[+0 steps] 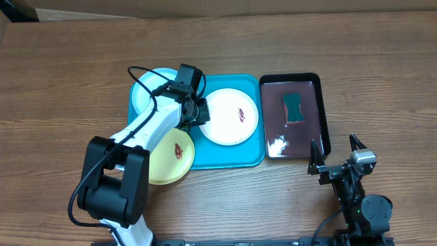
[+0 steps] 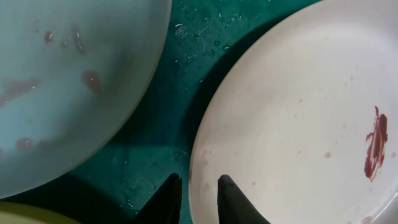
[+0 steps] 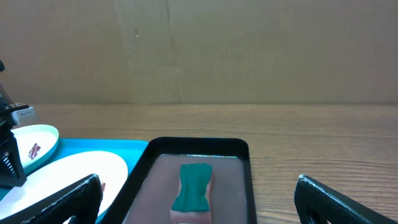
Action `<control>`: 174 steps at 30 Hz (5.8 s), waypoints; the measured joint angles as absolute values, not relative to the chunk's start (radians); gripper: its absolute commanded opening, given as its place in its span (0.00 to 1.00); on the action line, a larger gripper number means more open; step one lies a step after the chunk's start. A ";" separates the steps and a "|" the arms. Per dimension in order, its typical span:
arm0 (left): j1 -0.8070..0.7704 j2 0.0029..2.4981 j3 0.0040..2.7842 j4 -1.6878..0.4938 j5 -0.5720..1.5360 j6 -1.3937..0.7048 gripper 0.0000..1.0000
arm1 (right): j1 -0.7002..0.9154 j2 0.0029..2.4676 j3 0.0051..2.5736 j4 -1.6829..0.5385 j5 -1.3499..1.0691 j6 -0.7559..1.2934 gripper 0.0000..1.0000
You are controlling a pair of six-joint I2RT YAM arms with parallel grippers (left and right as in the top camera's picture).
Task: Clean dirty plates on tray and stack at the side
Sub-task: 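Grip the white plate's left rim with the left gripper, then reach the right gripper down to the green sponge in the brown tray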
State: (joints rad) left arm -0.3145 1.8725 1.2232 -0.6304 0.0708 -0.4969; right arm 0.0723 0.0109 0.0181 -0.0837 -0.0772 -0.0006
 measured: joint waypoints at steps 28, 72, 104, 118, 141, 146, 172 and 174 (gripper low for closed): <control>-0.315 1.916 1.237 -0.665 0.071 -0.495 0.21 | 0.072 0.011 0.018 -0.084 -0.077 -0.001 1.00; -0.315 1.916 1.259 -0.684 0.097 -0.491 0.10 | 0.072 0.011 0.018 -0.083 -0.077 0.000 1.00; -0.284 1.916 1.261 -0.708 0.102 -0.475 0.04 | 0.072 0.083 0.152 -0.295 -0.048 -0.001 1.00; -0.247 1.916 1.264 -0.728 0.127 -0.468 0.04 | 0.072 1.054 1.269 -1.029 -0.023 0.016 1.00; -0.247 1.916 1.265 -0.725 0.127 -0.468 0.04 | 0.165 1.909 1.496 -1.139 -0.132 0.078 0.68; -0.247 1.916 1.265 -0.725 0.127 -0.468 0.04 | 0.209 1.977 1.495 -1.122 -0.059 0.080 0.67; -0.247 1.916 1.265 -0.725 0.127 -0.468 0.04 | 0.218 2.034 1.495 -1.093 0.026 0.105 0.68; -0.247 1.916 1.265 -0.725 0.127 -0.468 0.04 | 0.218 2.034 1.493 -1.086 0.026 0.104 0.65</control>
State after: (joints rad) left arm -0.2470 1.9156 1.2648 -0.7250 0.1268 -0.4683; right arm 0.2176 2.0342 1.4929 -1.0863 0.0261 0.1040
